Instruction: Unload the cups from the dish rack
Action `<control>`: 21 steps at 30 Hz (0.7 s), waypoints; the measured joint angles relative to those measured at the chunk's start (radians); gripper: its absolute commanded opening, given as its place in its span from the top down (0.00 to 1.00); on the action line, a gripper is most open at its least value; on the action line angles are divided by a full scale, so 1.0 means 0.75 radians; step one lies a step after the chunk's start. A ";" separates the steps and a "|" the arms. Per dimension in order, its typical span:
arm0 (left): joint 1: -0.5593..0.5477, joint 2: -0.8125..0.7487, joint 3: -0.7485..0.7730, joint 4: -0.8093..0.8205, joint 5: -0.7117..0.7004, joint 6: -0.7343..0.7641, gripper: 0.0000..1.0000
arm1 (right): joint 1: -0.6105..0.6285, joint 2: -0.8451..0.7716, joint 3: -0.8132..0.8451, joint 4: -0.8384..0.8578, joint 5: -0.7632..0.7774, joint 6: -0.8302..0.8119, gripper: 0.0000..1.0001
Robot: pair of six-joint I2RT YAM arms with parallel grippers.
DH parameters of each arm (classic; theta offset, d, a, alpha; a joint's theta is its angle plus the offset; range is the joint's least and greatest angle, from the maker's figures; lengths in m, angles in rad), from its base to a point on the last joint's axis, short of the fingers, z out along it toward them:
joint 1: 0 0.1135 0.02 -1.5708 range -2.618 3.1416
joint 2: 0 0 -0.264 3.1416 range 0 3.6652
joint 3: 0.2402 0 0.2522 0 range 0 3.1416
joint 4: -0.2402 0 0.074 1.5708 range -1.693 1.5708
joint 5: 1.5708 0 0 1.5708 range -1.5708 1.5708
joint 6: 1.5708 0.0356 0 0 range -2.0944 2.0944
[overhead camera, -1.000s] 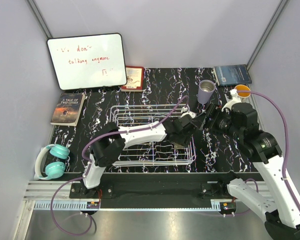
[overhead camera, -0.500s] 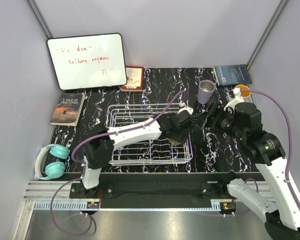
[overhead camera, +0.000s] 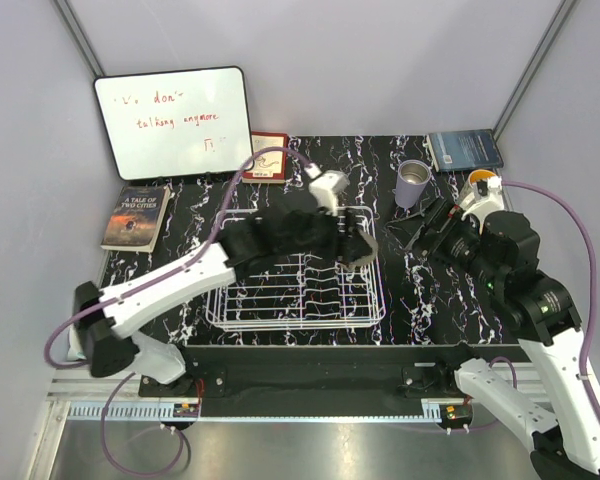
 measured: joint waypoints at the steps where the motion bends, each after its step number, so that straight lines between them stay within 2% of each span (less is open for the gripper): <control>1: 0.037 -0.079 -0.123 0.097 0.083 -0.038 1.00 | 0.000 -0.023 -0.027 0.024 0.004 0.019 0.03; 5: 0.252 -0.277 -0.556 0.504 0.408 -0.280 1.00 | 0.000 -0.100 -0.111 0.112 -0.028 0.067 0.04; 9: 0.416 -0.271 -0.858 0.959 0.662 -0.565 1.00 | 0.000 -0.168 -0.216 0.285 -0.143 0.116 0.13; 11: 0.431 -0.231 -0.925 1.146 0.758 -0.679 1.00 | 0.000 -0.172 -0.268 0.362 -0.219 0.152 0.23; 14: 0.431 -0.153 -0.951 1.427 0.879 -0.829 1.00 | 0.001 -0.128 -0.307 0.448 -0.331 0.195 0.30; 19: 0.427 -0.058 -0.949 1.860 0.984 -1.014 1.00 | 0.001 -0.052 -0.336 0.533 -0.474 0.241 0.31; 21: 0.427 -0.044 -0.944 1.896 1.001 -1.035 1.00 | 0.001 -0.053 -0.336 0.538 -0.488 0.243 0.31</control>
